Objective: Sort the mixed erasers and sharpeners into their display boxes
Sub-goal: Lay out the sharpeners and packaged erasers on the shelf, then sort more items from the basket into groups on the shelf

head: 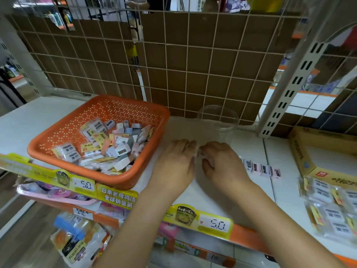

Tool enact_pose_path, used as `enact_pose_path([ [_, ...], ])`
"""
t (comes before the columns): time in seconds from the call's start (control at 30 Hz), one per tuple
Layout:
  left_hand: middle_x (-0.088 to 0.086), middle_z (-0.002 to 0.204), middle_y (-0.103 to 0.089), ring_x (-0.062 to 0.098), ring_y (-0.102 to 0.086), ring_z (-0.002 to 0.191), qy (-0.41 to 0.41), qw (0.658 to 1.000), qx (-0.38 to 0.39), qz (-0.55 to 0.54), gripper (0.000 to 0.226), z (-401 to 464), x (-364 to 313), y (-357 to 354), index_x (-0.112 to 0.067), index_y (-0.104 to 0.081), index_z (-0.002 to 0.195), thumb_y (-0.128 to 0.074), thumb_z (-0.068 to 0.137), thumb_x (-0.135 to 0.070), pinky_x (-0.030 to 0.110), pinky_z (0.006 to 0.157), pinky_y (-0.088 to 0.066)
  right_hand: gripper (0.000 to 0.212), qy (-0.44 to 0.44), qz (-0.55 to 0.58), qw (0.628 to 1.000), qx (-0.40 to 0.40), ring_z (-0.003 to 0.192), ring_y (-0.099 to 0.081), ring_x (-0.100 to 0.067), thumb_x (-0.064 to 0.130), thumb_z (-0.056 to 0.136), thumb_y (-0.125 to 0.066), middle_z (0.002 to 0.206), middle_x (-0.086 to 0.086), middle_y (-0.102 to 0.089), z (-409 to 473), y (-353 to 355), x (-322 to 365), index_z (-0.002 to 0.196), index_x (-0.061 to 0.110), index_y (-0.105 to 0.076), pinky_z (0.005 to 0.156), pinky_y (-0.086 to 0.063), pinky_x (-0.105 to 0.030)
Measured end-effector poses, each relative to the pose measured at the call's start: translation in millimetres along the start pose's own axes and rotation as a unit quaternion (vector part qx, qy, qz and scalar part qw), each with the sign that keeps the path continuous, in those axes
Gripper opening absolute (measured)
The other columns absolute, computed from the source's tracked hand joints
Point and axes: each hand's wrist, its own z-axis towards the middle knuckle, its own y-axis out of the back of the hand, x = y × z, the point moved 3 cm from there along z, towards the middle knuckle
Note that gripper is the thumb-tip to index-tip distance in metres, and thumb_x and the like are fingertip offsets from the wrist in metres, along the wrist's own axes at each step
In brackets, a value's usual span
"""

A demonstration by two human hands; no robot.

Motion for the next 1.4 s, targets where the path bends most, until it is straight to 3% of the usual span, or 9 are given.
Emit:
enact_pose_path([
  [0.17, 0.015, 0.096, -0.066, 0.034, -0.063, 0.083, -0.027, 0.998, -0.031, 0.042, 0.042, 23.0, -5.2, 39.8, -0.004, -0.065, 0.106, -0.041, 0.074, -0.02, 0.035, 0.064, -0.052, 0.033, 0.018, -0.034, 0.996, -0.082, 0.097, -0.059, -0.038, 0.004, 0.076, -0.061, 0.108, -0.015, -0.064, 10.1, 38.4, 12.6, 0.108, 0.004, -0.065, 0.075, -0.048, -0.035],
  [0.27, 0.02, 0.103, -0.065, 0.039, -0.062, 0.088, -0.009, 0.996, -0.048, 0.071, 0.04, 30.0, 11.8, 68.4, -0.003, -0.062, 0.114, -0.052, 0.077, -0.016, 0.039, 0.069, -0.051, 0.036, 0.037, -0.041, 0.996, -0.067, 0.112, -0.051, -0.021, 0.018, 0.091, -0.049, 0.127, -0.002, -0.053, 26.6, 52.1, 32.6, 0.126, 0.018, -0.053, 0.079, -0.038, -0.025],
  [0.4, 0.023, 0.106, -0.064, 0.041, -0.061, 0.092, 0.033, 0.99, -0.064, 0.123, 0.037, 27.7, 55.8, 100.6, -0.001, -0.061, 0.115, -0.053, 0.081, -0.015, 0.04, 0.074, -0.051, 0.035, 0.067, 0.017, 0.997, -0.045, 0.116, -0.048, -0.017, 0.024, 0.094, -0.046, 0.13, 0.001, -0.051, 56.0, 54.0, 72.1, 0.128, 0.022, -0.05, 0.09, -0.037, -0.025],
  [0.6, 0.016, 0.134, -0.047, 0.034, -0.045, 0.119, 0.163, 0.977, 0.018, 0.139, 0.043, 20.5, 148.8, 101.2, -0.008, -0.048, 0.132, -0.05, 0.09, -0.018, 0.038, 0.093, -0.039, 0.03, 0.09, -0.001, 0.995, 0.043, 0.112, -0.054, -0.022, 0.021, 0.093, -0.048, 0.121, -0.007, -0.057, 121.2, 1.5, 111.6, 0.122, 0.016, -0.056, 0.091, -0.039, -0.028],
  [0.87, 0.006, 0.113, -0.063, 0.019, -0.059, 0.096, 0.208, 0.96, 0.146, 0.113, 0.025, 38.9, 218.1, 63.9, -0.018, -0.058, 0.114, -0.053, 0.09, -0.015, 0.027, 0.082, -0.045, 0.038, 0.024, -0.031, 0.985, 0.166, 0.122, -0.046, -0.024, 0.014, 0.094, -0.044, 0.136, -0.009, -0.047, 165.9, -61.1, 125.7, 0.132, 0.012, -0.045, 0.1, -0.033, -0.03],
  [1.03, 0.003, 0.115, -0.059, 0.02, -0.058, 0.1, 0.197, 0.95, 0.213, 0.113, 0.035, 58.9, 226.6, 46.9, -0.017, -0.054, 0.12, -0.058, 0.086, -0.009, 0.035, 0.09, -0.048, 0.044, -0.009, 0.003, 0.984, 0.18, 0.118, -0.049, -0.025, 0.02, 0.093, -0.051, 0.134, -0.01, -0.048, 170.2, -75.4, 122.6, 0.135, 0.013, -0.04, 0.096, -0.036, -0.031],
  [1.17, 0.001, 0.106, -0.057, 0.017, -0.051, 0.088, 0.219, 0.942, 0.245, 0.073, 0.035, 66.9, 234.5, 28.8, -0.018, -0.053, 0.119, -0.058, 0.086, -0.009, 0.03, 0.079, -0.045, 0.039, 0.007, -0.003, 0.985, 0.17, 0.122, -0.046, -0.027, 0.015, 0.095, -0.048, 0.135, -0.013, -0.047, 174.5, -75.7, 122.0, 0.133, 0.01, -0.043, 0.104, -0.033, -0.034],
  [1.3, 0.008, 0.11, -0.051, 0.027, -0.051, 0.109, 0.209, 0.93, 0.294, 0.071, 0.03, 70.0, 236.8, 17.9, -0.005, -0.05, 0.123, -0.048, 0.093, -0.007, 0.031, 0.087, -0.039, 0.044, 0.023, -0.053, 0.985, 0.161, 0.128, -0.039, -0.027, 0.018, 0.094, -0.049, 0.141, -0.013, -0.041, 183.7, -79.4, 122.2, 0.136, 0.009, -0.039, 0.107, -0.026, -0.032],
  [1.4, 0.003, 0.103, -0.054, 0.022, -0.054, 0.097, 0.218, 0.937, 0.263, 0.077, 0.026, 69.8, 241.6, 22.5, -0.009, -0.055, 0.115, -0.055, 0.09, -0.009, 0.029, 0.08, -0.042, 0.044, 0.043, -0.092, 0.981, 0.167, 0.13, -0.038, -0.027, 0.021, 0.095, -0.046, 0.142, -0.015, -0.039, 185.4, -77.5, 126.3, 0.135, 0.005, -0.039, 0.108, -0.025, -0.033],
])
